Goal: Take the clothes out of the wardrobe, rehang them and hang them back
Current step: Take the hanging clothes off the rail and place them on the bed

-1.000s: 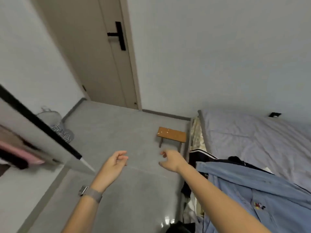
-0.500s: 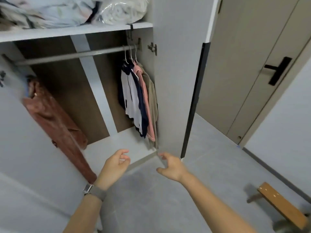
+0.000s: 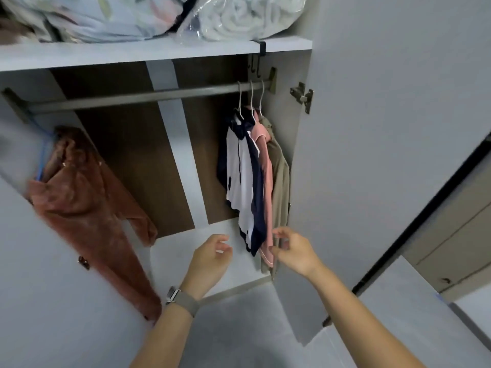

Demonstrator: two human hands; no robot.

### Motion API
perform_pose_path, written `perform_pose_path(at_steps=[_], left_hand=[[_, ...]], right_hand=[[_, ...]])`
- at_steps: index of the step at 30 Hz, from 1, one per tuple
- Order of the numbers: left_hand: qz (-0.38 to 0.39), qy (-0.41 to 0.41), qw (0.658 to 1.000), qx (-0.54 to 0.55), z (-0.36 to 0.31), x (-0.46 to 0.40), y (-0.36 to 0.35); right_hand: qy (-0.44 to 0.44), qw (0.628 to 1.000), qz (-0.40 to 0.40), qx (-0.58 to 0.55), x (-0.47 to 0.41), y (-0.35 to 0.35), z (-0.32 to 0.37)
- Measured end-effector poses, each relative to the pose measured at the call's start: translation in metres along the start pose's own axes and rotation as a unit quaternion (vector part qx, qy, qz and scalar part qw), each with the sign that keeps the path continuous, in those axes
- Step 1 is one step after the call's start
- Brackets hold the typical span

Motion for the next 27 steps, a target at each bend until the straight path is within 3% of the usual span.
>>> perform_pose_path(at_steps=[8,12,16,18,22,27], left_hand=[[-0.09,0.104,0.989,0.06,0.045,-0.088,0.049],[-0.091,0.092,0.99,0.058,0.053,-0.153,0.075],[-0.067,0.073,0.993,0.064,0.053,-0.204,0.092],[-0.06,0.065,0.994,0.062,0.053,-0.222,0.099],[-0.055,0.059,0.994,0.068,0.058,-0.247,0.107],[-0.017,0.045,0.996,0.074,0.054,-0.279,0.099]], right_hand=[[0.037,0.997,0.037,-0.049,-0.139,-0.009,0.081],[0.087,0.991,-0.075,-0.063,-0.198,0.02,0.126],[0.148,0.977,-0.151,0.037,-0.252,0.045,0.167],[0.133,0.974,-0.171,0.065,-0.281,0.049,0.171],[0.0,0.991,-0.136,-0.02,-0.319,0.03,0.15],[-0.035,0.977,-0.176,-0.118,-0.348,0.026,0.151]])
Point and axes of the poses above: each hand's wrist, its own x-axis away from the middle knuckle, its own y-axis out of the back of the hand, z = x × y, the point moved 10 cm from there along -x, towards the middle knuckle, and after that the axes turned 3 degrees about -y, right-handed, at the moved point
